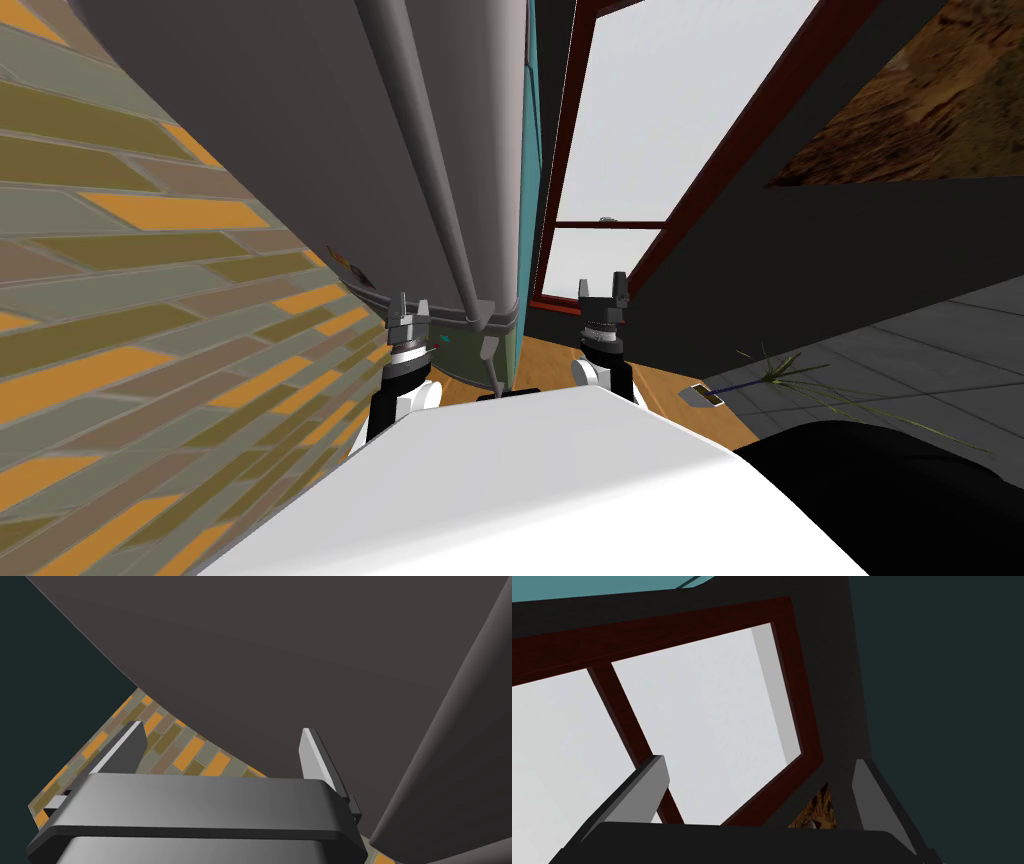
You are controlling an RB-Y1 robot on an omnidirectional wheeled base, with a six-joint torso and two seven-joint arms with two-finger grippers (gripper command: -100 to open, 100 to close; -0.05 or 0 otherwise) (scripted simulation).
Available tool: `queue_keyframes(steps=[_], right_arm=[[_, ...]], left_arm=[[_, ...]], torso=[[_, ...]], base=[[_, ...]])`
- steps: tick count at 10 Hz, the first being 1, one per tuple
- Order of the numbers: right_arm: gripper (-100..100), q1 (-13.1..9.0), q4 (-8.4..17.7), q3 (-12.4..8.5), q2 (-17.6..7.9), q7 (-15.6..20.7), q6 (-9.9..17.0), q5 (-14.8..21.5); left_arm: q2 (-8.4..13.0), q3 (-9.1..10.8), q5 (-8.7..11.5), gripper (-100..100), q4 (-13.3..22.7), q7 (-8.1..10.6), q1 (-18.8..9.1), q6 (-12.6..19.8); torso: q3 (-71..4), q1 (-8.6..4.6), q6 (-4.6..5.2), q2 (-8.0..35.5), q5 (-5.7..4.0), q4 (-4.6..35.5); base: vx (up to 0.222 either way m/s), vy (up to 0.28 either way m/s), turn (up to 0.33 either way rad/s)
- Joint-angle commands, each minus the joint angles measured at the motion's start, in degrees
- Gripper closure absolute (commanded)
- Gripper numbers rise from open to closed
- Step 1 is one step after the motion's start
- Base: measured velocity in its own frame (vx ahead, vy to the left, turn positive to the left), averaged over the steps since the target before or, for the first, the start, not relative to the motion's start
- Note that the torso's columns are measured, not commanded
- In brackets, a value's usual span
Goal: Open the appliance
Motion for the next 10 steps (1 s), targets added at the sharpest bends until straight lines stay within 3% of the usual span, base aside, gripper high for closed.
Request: queue_keyframes(steps=[1, 9, 10], right_arm=[[0, 0.0, 0.0, 0.0, 0.0, 0.0, 0.0, 0.0], [0, 0.0, 0.0, 0.0, 0.0, 0.0, 0.0, 0.0], [0, 0.0, 0.0, 0.0, 0.0, 0.0, 0.0, 0.0]], left_arm=[[0.0, 0.00, 0.0, 0, 0.0, 0.00, 0.0, 0.0], [0.0, 0.00, 0.0, 0, 0.0, 0.00, 0.0, 0.0], [2.5, 0.34, -0.2, -100, -0.5, -0.11, 0.4, 1.1]], torso=[[-4.7, 0.00, 0.00, 2.3, 0.00, 2.3], [-70.7, 0.00, 0.00, 35.4, 0.00, 35.4], [-78.7, 0.17, 0.00, 38.9, -0.07, 39.8]], base=[[0.000, 0.000, 0.000], [-0.005, -0.001, 0.002], [-0.076, -0.033, 0.005]])
